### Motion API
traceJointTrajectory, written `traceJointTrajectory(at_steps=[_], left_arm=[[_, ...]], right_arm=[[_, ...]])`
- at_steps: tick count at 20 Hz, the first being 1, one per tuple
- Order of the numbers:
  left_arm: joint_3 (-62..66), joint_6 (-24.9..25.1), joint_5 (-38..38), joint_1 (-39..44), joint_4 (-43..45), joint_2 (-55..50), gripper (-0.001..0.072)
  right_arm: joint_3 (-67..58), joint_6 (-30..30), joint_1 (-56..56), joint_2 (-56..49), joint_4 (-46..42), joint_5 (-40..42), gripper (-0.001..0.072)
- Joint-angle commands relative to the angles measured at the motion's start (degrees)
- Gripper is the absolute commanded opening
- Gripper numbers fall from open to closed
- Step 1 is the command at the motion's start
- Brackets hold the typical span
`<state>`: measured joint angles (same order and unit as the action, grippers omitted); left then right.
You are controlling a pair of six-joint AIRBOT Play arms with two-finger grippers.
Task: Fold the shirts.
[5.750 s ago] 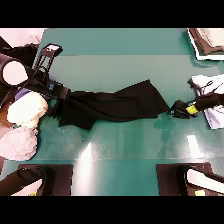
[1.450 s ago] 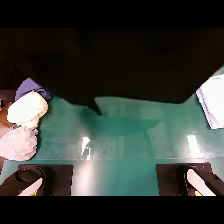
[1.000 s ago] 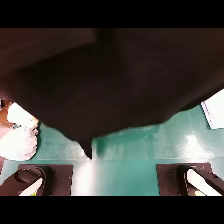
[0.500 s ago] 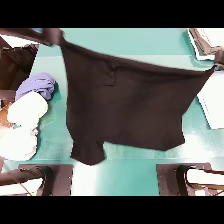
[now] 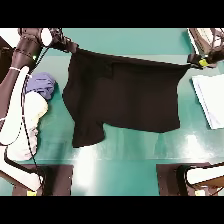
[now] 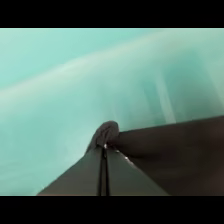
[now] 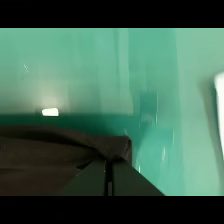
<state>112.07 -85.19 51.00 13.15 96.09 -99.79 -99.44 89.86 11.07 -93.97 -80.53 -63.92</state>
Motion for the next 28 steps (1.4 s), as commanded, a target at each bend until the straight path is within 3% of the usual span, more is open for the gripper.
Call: traceJointTrajectory(at_steps=[1,4,7,12,17,19,20,21,22,26,28], left_arm=[[0.00,0.87,-6.45,-2.25,-0.72,-1.51,0.0022],[0.00,6.88,-0.70,-2.25,-0.66,-1.51,0.0022],[0.00,12.17,11.67,-2.43,-0.50,-1.51,0.0022],[-0.24,11.93,27.17,-2.84,-0.44,-1.51,0.0022],[-7.32,11.74,25.77,-2.84,-0.44,-1.51,0.0022],[-10.10,9.27,24.41,-2.84,-0.44,-1.51,0.0024],[-10.86,7.93,24.55,-2.84,-0.44,-1.51,0.0096],[-10.95,6.95,25.00,-2.84,-0.46,-1.51,0.0335],[-10.88,5.35,25.46,-2.84,-0.42,-1.40,0.0483],[-10.71,0.87,31.15,-3.58,2.47,1.18,0.0499],[-10.91,-0.39,34.03,-5.07,1.49,4.57,0.0500]], right_arm=[[0.15,0.00,-2.75,-1.70,-0.76,7.39,0.0013],[0.15,-0.59,-4.90,-1.62,-2.49,4.11,0.0014],[0.17,-0.90,-7.37,-1.64,-7.37,-4.44,0.0014],[0.61,-1.31,-10.78,-1.66,-9.51,-12.72,0.0014],[6.93,-1.33,-12.09,-1.64,-9.09,-11.02,0.0018],[8.85,-1.27,-12.15,-1.64,-8.92,-9.51,0.0020],[9.38,-1.29,-12.13,-1.66,-8.92,-9.53,0.0030],[9.53,-1.29,-12.13,-1.66,-8.94,-9.64,0.0140],[9.46,-1.29,-12.13,-1.64,-8.94,-9.94,0.0295],[6.82,-1.49,-10.95,-0.76,-8.81,-15.37,0.0314],[6.71,-3.30,-9.25,1.73,-4.48,-17.46,0.0313]])
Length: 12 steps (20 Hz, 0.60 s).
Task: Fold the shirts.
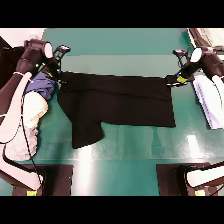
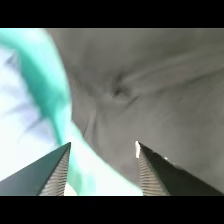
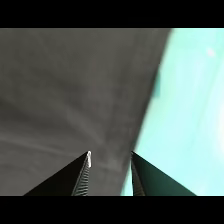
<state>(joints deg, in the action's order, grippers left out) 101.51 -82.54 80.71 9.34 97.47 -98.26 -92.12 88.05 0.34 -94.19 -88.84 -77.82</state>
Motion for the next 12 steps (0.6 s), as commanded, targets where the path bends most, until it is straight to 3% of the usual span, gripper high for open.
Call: traceJointTrajectory(at_steps=[1,5,8,12], left_arm=[[-1.29,-3.04,5.11,-2.10,-1.86,5.22,0.0499],[-15.89,-3.10,2.32,-4.96,-9.33,16.94,0.0499],[-34.73,-4.33,-4.63,-7.13,-15.23,28.44,0.0498],[-56.76,-3.19,-12.63,-10.78,-29.51,38.84,0.0499]], right_arm=[[-0.61,-2.10,2.56,3.08,6.82,-4.17,0.0313],[-0.61,-3.65,6.03,6.88,14.40,-4.70,0.0313],[-0.61,-4.57,6.08,8.57,14.29,-4.87,0.0313],[-0.61,-4.63,4.96,9.05,14.34,-4.92,0.0313]])
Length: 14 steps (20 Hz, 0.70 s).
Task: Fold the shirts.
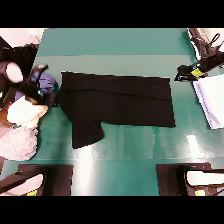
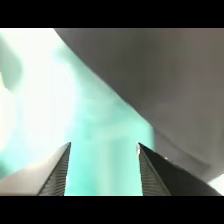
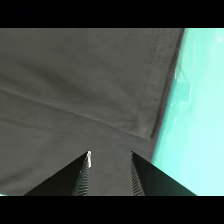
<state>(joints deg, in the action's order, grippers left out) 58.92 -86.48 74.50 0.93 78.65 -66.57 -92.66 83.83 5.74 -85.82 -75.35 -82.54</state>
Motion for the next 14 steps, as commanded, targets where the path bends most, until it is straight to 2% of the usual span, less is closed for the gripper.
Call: traceJointTrajectory(at_steps=[1,4,7,10,13,14], left_arm=[[-17.62,2.01,-8.13,-3.08,-13.53,7.78,0.0498],[-25.73,4.83,-14.27,-4.72,-21.05,7.50,0.0499],[-29.55,7.39,-19.21,-4.72,-24.57,7.52,0.0498],[-30.34,9.62,-19.76,-4.72,-25.97,7.45,0.0497],[-31.26,9.60,-19.85,-4.57,-26.18,6.80,0.0496],[-31.43,9.62,-19.87,-4.09,-26.21,6.34,0.0459]], right_arm=[[-0.07,-0.42,-0.90,0.66,0.87,-0.17,0.0313],[-0.07,-0.42,-2.47,0.68,0.83,-0.48,0.0313],[-0.07,-0.44,-3.76,0.68,0.81,-0.52,0.0313],[-0.07,-0.44,-3.74,0.68,0.83,-0.61,0.0313],[-0.07,-0.44,-3.74,0.68,0.81,-1.46,0.0313],[-0.07,-0.44,-3.74,0.68,0.81,-1.68,0.0313]])
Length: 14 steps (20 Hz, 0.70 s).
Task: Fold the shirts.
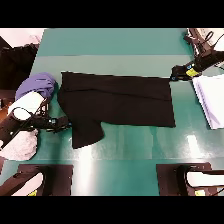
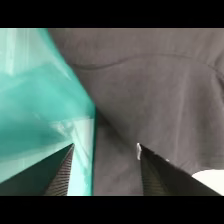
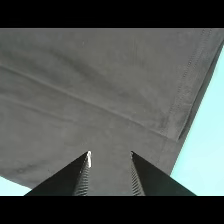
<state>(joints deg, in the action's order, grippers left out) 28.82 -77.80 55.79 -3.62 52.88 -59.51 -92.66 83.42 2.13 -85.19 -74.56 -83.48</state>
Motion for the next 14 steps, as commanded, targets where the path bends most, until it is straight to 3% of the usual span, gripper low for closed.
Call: traceJointTrajectory(at_steps=[1,3,8,9,14], left_arm=[[-1.33,1.79,-1.03,1.29,-0.44,-1.09,0.0304],[-1.31,1.75,-1.62,2.93,-0.39,-1.09,0.0135],[-1.31,1.73,-1.68,3.28,-0.20,-1.09,0.0122],[-1.31,1.84,-1.55,3.28,-0.17,-1.09,0.0016],[3.69,-0.42,5.57,3.28,5.84,0.31,0.0019]], right_arm=[[-0.07,-0.02,-0.13,0.04,0.04,-0.74,0.0313],[-0.07,-0.02,-0.13,0.04,0.02,-1.31,0.0313],[-0.07,-0.04,0.00,0.04,-0.04,-2.89,0.0313],[-0.07,-0.02,0.00,0.04,-0.07,-3.02,0.0313],[2.40,-1.33,1.22,0.79,-0.39,-6.49,0.0312]])
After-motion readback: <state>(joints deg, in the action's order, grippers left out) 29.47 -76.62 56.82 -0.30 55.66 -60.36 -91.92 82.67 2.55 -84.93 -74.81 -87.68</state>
